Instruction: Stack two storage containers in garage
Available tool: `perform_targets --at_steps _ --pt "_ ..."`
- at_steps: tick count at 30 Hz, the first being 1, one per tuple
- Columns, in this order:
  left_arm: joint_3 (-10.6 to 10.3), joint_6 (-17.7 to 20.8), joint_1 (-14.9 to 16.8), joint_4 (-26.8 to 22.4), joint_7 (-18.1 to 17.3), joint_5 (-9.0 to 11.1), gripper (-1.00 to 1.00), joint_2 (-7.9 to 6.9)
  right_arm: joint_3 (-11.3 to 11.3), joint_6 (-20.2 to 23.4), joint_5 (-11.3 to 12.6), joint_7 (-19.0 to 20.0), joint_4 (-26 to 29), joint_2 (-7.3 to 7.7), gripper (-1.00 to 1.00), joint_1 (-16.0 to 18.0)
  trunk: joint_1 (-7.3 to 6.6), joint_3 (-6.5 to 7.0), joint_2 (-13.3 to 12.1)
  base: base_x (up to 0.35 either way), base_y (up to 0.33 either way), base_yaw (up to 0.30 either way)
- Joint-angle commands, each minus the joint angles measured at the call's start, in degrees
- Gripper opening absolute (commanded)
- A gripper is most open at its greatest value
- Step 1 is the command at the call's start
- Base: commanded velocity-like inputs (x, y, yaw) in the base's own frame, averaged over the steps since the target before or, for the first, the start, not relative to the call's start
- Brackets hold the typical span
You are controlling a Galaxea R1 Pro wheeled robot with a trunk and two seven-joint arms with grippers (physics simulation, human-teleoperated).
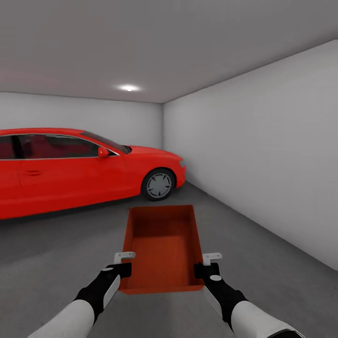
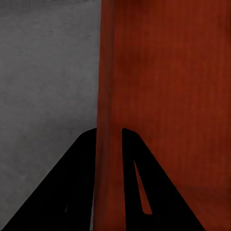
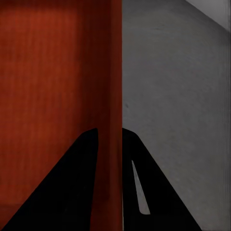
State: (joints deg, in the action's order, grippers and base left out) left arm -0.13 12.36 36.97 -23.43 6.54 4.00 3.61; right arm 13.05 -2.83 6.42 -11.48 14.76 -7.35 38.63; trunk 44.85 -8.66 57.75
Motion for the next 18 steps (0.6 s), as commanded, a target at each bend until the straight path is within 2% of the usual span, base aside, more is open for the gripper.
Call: perform_targets --at_steps 1,11,18 --pt "0.0 0.5 -0.1 0.0 0.8 -0.5 -1.00 -0.95 -1.7 -0.3 -0.3 -0.5 0.6 0.04 -1.00 0.1 0.04 -0.08 0.1 0.322 0.000 -0.287" --pt "0.0 0.5 -0.1 0.0 0.8 -0.5 -1.00 -0.96 -1.7 -0.3 -0.3 -0.5 0.6 0.05 -1.00 0.1 0.04 -0.08 0.1 0.322 0.000 -0.287" --pt "0.0 0.5 -0.1 0.0 0.8 -0.5 -1.00 -0.97 -1.7 -0.3 -0.3 -0.5 0.6 0.05 -1.00 0.1 0.04 -0.08 0.1 0.322 0.059 -0.287"
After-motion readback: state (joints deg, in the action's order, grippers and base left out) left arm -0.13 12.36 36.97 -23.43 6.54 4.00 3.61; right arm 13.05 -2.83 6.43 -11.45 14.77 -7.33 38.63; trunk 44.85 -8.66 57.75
